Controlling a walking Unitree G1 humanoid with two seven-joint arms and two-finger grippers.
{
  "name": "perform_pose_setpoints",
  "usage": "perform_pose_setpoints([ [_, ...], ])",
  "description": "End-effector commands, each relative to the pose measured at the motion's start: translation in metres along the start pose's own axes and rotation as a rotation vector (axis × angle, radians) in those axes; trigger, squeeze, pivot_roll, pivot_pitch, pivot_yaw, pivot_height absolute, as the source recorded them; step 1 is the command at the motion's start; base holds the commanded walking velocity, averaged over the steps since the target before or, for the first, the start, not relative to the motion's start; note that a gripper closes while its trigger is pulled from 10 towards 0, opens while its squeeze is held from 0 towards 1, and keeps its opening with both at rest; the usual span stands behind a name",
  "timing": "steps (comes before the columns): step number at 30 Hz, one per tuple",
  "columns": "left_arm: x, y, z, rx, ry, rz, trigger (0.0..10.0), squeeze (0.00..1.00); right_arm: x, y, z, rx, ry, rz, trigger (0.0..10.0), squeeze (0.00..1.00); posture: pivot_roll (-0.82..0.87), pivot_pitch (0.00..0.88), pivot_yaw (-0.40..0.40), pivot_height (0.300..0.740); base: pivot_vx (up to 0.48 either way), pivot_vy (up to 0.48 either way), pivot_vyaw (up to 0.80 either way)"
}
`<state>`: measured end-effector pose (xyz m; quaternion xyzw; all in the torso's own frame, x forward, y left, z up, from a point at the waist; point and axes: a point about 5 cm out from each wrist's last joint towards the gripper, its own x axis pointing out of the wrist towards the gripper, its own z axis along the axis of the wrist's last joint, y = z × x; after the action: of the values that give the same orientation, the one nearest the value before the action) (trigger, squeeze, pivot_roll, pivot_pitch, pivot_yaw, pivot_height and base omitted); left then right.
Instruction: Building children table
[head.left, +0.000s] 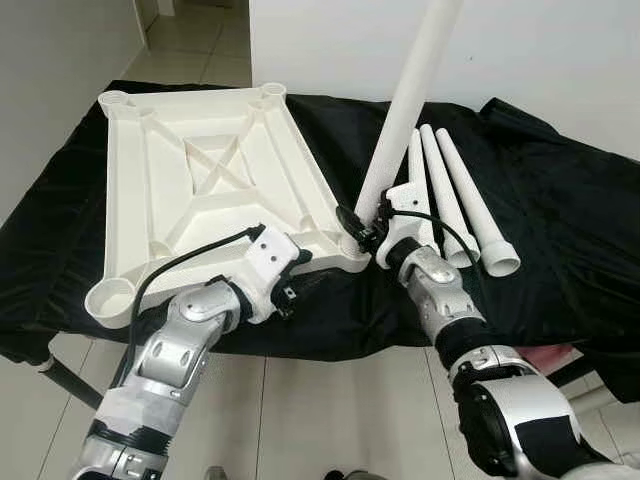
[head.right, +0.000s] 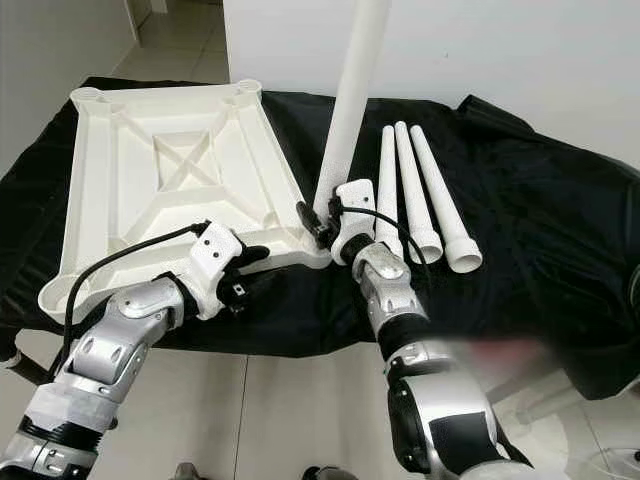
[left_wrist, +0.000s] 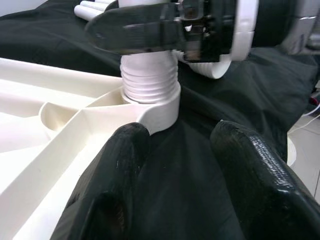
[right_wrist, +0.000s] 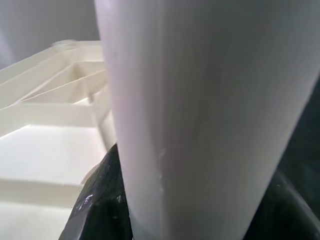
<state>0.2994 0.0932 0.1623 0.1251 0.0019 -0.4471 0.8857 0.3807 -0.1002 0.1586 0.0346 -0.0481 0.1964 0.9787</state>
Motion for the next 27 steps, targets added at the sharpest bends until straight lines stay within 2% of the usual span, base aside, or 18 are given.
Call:
perform_pose_setpoints([
  [1,0.000,-0.004,-0.003,-0.013,0.009,-0.029,10.0,0.00,-0.009,-0.004,-0.023,0.066,0.092,-0.128,10.0,0.00,0.04,0.057,-0.078,0.740,0.000,0.000,0.00],
  [3,0.000,-0.004,-0.003,-0.013,0.010,-0.029,10.0,0.00,-0.010,-0.002,-0.023,0.076,0.089,-0.157,10.0,0.00,0.04,0.057,-0.078,0.740,0.000,0.000,0.00],
  [5,0.000,-0.004,-0.003,-0.012,0.012,-0.027,10.0,0.00,-0.011,0.002,-0.022,0.092,0.070,-0.245,10.0,0.00,0.03,0.050,-0.078,0.740,0.000,0.000,0.00],
  [8,0.000,-0.004,-0.004,-0.011,0.012,-0.027,10.0,0.00,-0.012,0.004,-0.022,0.097,0.063,-0.277,10.0,0.00,0.03,0.049,-0.078,0.740,0.000,0.000,0.00],
  [11,0.000,-0.003,-0.003,-0.010,0.013,-0.026,10.0,0.00,-0.017,0.010,-0.022,0.125,0.057,-0.378,10.0,0.00,0.03,0.045,-0.077,0.740,0.000,0.000,0.00],
  [14,0.000,-0.002,-0.003,-0.008,0.013,-0.025,10.0,0.00,-0.021,0.014,-0.022,0.113,0.059,-0.425,10.0,0.00,0.03,0.044,-0.076,0.740,0.000,0.000,0.00],
  [20,0.000,-0.001,-0.003,-0.006,0.014,-0.026,10.0,0.00,-0.026,0.021,-0.021,0.114,0.051,-0.465,10.0,0.00,0.03,0.041,-0.075,0.740,0.000,0.000,0.00],
  [27,0.000,-0.001,-0.003,-0.005,0.014,-0.026,10.0,0.00,-0.028,0.022,-0.019,0.118,0.053,-0.478,10.0,0.00,0.03,0.041,-0.075,0.740,0.000,0.000,0.00],
])
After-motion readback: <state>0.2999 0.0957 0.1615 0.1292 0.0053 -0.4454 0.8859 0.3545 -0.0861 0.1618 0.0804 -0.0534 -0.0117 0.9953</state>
